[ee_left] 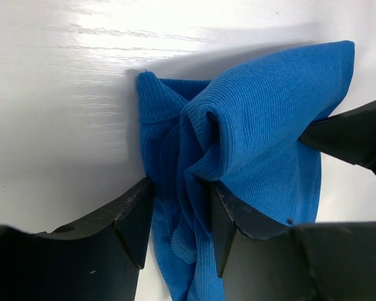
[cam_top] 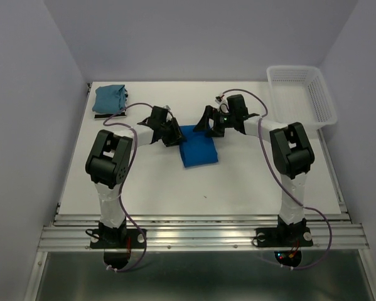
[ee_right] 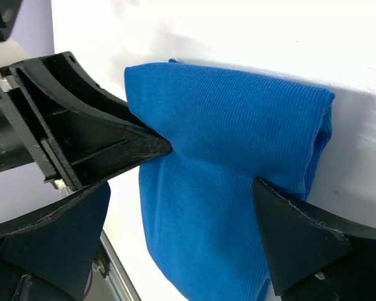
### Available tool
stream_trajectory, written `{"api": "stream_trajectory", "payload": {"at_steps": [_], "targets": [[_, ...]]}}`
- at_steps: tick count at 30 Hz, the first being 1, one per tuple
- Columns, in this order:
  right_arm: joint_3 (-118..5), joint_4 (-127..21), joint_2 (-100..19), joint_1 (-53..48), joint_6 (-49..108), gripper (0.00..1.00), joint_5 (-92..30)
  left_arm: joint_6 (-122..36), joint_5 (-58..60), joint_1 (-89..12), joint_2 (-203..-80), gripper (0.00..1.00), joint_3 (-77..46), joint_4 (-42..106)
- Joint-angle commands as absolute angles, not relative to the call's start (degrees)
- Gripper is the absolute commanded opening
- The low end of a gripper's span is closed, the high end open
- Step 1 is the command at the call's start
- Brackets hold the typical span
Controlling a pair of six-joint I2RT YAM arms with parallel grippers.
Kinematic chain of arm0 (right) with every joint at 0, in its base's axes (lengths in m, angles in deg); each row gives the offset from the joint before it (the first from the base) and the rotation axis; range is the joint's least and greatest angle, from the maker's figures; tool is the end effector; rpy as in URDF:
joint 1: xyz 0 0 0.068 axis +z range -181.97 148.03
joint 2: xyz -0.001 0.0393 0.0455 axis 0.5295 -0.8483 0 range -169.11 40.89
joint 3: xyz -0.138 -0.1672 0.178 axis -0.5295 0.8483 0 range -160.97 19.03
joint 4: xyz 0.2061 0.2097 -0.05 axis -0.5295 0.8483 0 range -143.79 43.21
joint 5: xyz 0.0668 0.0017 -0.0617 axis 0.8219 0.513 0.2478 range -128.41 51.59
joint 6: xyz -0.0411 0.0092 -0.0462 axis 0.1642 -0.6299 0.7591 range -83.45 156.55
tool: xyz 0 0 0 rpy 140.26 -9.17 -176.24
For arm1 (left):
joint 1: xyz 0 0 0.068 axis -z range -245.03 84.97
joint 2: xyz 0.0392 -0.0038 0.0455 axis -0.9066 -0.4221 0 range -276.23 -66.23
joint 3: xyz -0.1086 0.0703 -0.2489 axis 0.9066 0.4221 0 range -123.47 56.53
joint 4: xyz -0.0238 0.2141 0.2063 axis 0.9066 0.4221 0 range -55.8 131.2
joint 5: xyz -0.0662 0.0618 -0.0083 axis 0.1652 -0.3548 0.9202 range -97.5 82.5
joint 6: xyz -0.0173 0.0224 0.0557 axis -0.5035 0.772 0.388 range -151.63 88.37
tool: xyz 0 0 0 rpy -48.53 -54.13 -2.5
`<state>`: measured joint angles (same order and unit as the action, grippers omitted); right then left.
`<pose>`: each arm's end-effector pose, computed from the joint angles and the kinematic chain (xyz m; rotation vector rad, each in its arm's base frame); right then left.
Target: Fold and stack the tank tops
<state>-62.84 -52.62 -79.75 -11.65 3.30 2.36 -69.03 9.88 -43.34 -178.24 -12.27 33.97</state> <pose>0.4599 0.2034 0.1458 -0.1411 2.3904 1.2791 0.4197 -0.1823 0.1336 -0.1725 2.4363 -0.8469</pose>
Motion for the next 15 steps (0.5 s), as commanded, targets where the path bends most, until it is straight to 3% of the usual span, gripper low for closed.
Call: {"api": "stream_trajectory", "payload": {"at_steps": [1, 5, 8, 9, 13, 15], "targets": [[-61.7, -55.6, -72.4, -11.8, 2.8, 1.0, 1.2, -68.2, 14.0, -42.7, -179.9, 0.49, -8.8, 30.5], [-56.3, -55.5, -65.3, -12.5, 3.2, 1.0, -1.6, -68.1, 14.6, -41.7, -180.8, 0.33, -9.0, 29.9], [-51.0, -55.6, -58.5, -13.5, 3.0, 1.0, -4.0, -67.5, 14.4, -41.6, -181.7, 0.04, -9.2, 29.9], [-49.5, -55.6, -56.7, -13.5, 3.0, 1.0, -5.5, -67.2, 14.1, -41.6, -182.2, 0.0, -9.4, 30.1], [-42.0, -55.2, -47.4, -15.3, 4.6, 1.0, -9.9, -62.3, 12.8, -41.6, -181.3, 0.0, -12.8, 32.0], [-37.3, -54.7, -41.5, -15.3, 5.4, 1.0, -14.1, -57.3, 5.7, -41.4, -179.4, 0.0, -14.5, 33.9]]}}
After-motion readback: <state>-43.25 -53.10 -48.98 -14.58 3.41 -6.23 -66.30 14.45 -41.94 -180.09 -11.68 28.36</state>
